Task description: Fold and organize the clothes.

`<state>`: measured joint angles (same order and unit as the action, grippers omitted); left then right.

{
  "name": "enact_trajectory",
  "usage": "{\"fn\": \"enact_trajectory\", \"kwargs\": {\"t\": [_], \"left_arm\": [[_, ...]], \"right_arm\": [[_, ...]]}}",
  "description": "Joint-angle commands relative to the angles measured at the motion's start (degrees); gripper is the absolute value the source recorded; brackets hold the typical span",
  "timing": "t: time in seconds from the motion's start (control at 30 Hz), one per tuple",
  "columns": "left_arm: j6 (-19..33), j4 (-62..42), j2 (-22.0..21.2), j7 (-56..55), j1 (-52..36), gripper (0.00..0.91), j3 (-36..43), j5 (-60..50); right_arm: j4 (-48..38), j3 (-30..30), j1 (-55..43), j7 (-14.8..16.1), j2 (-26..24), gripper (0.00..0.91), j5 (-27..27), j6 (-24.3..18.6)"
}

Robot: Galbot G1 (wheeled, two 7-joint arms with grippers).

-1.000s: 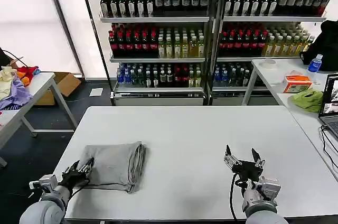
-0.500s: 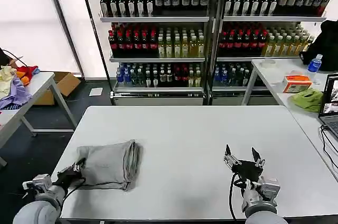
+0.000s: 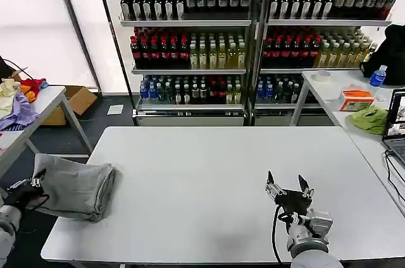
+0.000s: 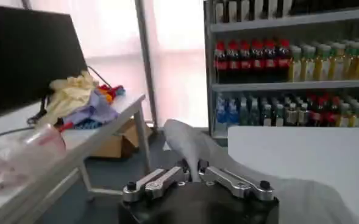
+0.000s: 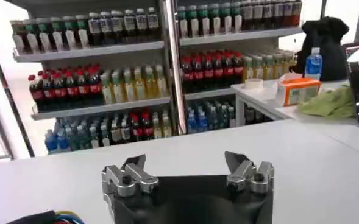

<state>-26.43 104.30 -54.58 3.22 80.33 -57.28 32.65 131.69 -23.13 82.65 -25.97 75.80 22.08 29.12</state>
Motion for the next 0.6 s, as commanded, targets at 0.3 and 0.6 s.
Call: {"fn": "enact_trajectory", "kwargs": {"t": [0.3,0.6], "left_arm": [[-4.2,26.1,-10.6,-11.1,3.2,0.000,22.0,-4.3],[-6.6,22.0,-18.9,-13.8,-6.6,0.000,48.1,-14.8]], "right_arm": [[-1.5,-1.9,0.5,-0.2,1.4,0.907,-1.5,0.1],[-1.1,-3.3,4.2,0.5,3.0,0.907,-4.6,-0.5]]}}
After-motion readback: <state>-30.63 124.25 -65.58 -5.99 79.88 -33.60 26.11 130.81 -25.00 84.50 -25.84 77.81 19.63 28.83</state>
